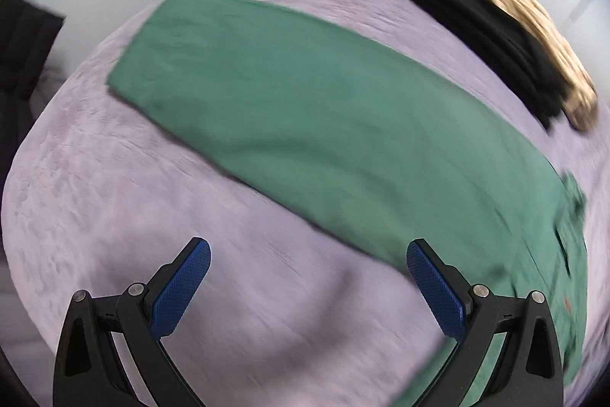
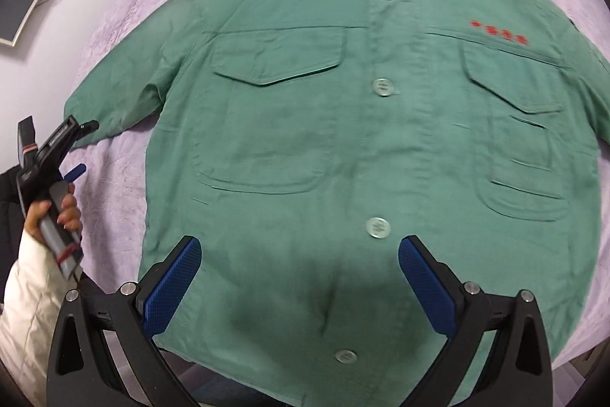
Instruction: Fold small clothes
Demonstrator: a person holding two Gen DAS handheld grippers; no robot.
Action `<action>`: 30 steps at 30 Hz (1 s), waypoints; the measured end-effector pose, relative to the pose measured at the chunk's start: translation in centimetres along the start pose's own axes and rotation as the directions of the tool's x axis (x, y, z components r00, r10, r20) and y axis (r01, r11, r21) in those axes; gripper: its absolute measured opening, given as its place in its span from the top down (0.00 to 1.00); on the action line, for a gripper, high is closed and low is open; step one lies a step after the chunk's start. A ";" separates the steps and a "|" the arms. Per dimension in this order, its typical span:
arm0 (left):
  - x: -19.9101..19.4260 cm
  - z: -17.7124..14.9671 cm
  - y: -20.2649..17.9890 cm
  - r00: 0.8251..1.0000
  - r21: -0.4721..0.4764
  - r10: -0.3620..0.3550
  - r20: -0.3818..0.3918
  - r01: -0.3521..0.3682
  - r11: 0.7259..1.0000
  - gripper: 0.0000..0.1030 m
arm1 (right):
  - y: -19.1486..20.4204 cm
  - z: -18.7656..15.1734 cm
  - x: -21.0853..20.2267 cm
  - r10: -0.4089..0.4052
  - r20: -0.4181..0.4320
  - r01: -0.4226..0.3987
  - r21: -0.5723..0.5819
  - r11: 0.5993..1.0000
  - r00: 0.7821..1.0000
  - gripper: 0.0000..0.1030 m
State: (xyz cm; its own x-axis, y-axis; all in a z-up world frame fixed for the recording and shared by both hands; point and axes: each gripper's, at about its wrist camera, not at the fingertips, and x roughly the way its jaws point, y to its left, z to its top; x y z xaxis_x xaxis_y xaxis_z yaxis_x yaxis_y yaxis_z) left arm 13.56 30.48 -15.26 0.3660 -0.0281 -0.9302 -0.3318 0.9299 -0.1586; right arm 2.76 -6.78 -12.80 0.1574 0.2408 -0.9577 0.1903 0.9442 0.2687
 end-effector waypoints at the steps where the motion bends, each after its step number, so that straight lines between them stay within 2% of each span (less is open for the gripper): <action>1: 1.1 0.9 1.5 1.000 -0.038 0.013 0.007 -0.013 0.999 0.00 | 0.5 0.1 0.5 -0.006 -0.008 0.006 -0.006 1.000 1.000 0.00; 5: 4.3 3.2 4.4 0.998 -0.058 0.061 0.012 -0.061 0.996 0.00 | 1.7 0.4 1.7 -0.014 -0.029 0.013 -0.010 1.000 0.999 0.00; 9: 5.1 4.7 5.5 0.998 -0.061 0.038 0.056 -0.035 0.998 0.00 | 2.5 0.4 1.9 -0.021 -0.025 0.021 -0.004 1.000 0.999 0.00; 10: 5.0 5.1 5.6 0.997 -0.062 0.036 0.072 -0.031 0.998 0.04 | 2.7 0.4 1.9 -0.019 -0.022 0.019 0.003 1.000 1.000 0.00; 11: 4.8 5.4 5.6 0.995 -0.067 0.049 0.086 -0.043 0.997 0.20 | 2.7 0.3 1.5 -0.014 -0.018 0.014 0.011 1.000 1.000 0.00; 12: 4.6 5.6 5.6 0.994 -0.069 0.064 0.091 -0.058 0.996 0.29 | 2.4 0.3 1.2 -0.008 -0.012 0.008 0.018 1.000 1.000 0.00; 13: 4.3 5.9 5.7 0.994 -0.069 0.066 0.092 -0.059 0.996 0.48 | 2.2 0.2 0.9 -0.001 -0.003 0.001 0.025 1.000 1.000 0.00; 14: 4.1 5.9 5.6 0.994 -0.065 0.052 0.098 -0.046 0.997 0.77 | 2.1 0.2 0.7 0.004 0.006 -0.004 0.029 1.000 1.000 0.00; 15: 3.9 6.1 5.7 0.995 -0.056 0.027 0.100 -0.022 0.998 0.89 | 2.0 0.2 0.4 0.008 0.015 -0.009 0.033 0.999 1.000 0.00; 16: 3.5 6.4 5.8 0.995 -0.044 -0.003 0.100 0.007 0.999 0.93 | 1.6 0.2 0.0 0.015 0.025 -0.015 0.038 0.999 1.000 0.00; 19: 1.8 6.7 4.9 0.990 -0.005 -0.044 0.136 0.045 0.999 0.93 | 0.6 0.1 -1.0 0.035 0.062 -0.038 0.051 0.998 0.997 0.00; 22: -1.3 6.8 3.0 0.974 0.051 -0.140 0.177 0.133 0.990 0.93 | -0.8 0.2 -1.9 0.047 0.092 -0.054 0.075 0.996 0.995 0.00; 24: -3.0 7.9 -0.8 0.959 0.119 -0.205 0.196 0.185 0.976 0.93 | -2.0 0.2 -2.5 0.050 0.110 -0.061 0.096 0.993 0.993 0.00; 27: -6.5 7.1 -6.8 0.925 0.245 -0.321 0.205 0.270 0.931 0.93 | -4.2 0.2 -3.6 0.056 0.147 -0.075 0.128 0.989 0.988 0.00; 30: -8.6 5.2 -15.4 0.899 0.392 -0.401 0.179 0.308 0.867 0.93 | -7.2 0.2 -4.7 0.051 0.181 -0.084 0.179 0.980 0.982 0.00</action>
State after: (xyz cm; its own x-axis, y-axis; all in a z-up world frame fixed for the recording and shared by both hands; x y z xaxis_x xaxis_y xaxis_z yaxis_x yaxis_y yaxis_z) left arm 20.04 18.25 -3.14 0.6172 -0.3323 -0.7132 0.1662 0.9411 -0.2946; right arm 0.85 -14.81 -10.21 0.3395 0.2440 -0.9084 0.3468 0.8653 0.3620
